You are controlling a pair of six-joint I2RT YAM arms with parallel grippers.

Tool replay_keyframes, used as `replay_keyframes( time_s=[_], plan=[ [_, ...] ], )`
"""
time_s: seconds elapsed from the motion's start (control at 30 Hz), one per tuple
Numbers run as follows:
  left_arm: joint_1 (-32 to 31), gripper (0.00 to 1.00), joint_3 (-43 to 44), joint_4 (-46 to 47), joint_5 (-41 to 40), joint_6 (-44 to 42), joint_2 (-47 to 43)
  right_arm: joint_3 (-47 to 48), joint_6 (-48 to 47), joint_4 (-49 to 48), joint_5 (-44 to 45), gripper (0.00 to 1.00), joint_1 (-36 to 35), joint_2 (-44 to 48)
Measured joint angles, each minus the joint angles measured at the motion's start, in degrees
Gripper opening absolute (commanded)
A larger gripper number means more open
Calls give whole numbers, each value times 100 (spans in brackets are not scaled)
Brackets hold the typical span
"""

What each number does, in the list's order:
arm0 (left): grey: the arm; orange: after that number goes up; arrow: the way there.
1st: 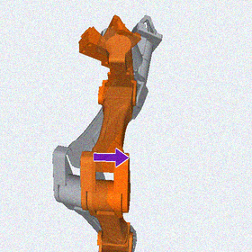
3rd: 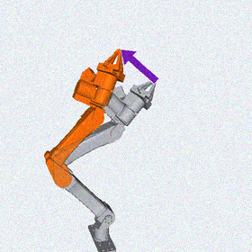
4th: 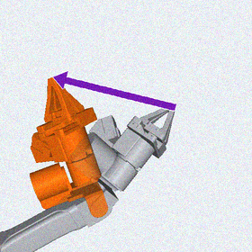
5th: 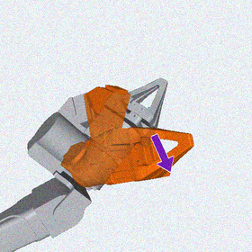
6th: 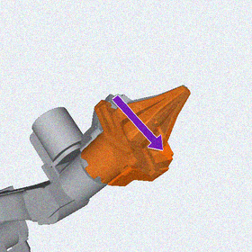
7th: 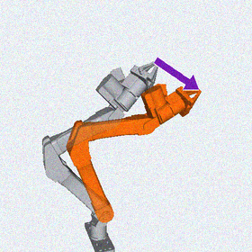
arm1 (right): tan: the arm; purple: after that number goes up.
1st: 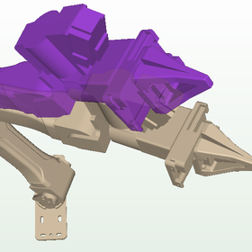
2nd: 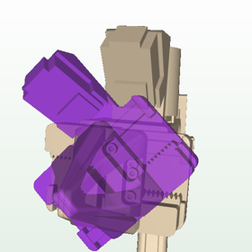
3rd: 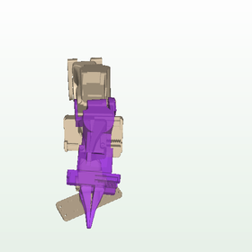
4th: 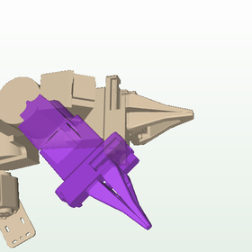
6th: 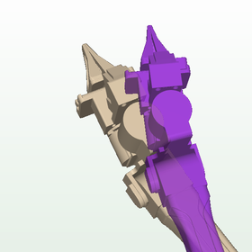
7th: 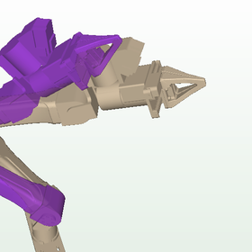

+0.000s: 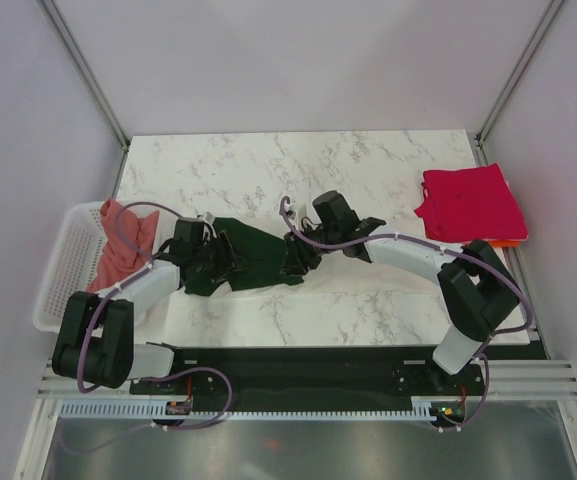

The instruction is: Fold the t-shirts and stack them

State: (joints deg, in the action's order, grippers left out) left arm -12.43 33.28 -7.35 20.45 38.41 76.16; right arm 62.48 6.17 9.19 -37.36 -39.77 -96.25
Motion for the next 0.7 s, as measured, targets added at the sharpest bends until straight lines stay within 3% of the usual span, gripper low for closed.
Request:
replay_keyframes(
  time_s=[0.3, 0.7],
  plan=[
    [-9, 30, 22, -26, -133, -66, 22, 28, 341, -144, -20, 13, 42, -981],
    [-20, 21, 39, -280, -533, -122, 256, 802, 868, -11, -153, 13, 835, -2070]
  ],
)
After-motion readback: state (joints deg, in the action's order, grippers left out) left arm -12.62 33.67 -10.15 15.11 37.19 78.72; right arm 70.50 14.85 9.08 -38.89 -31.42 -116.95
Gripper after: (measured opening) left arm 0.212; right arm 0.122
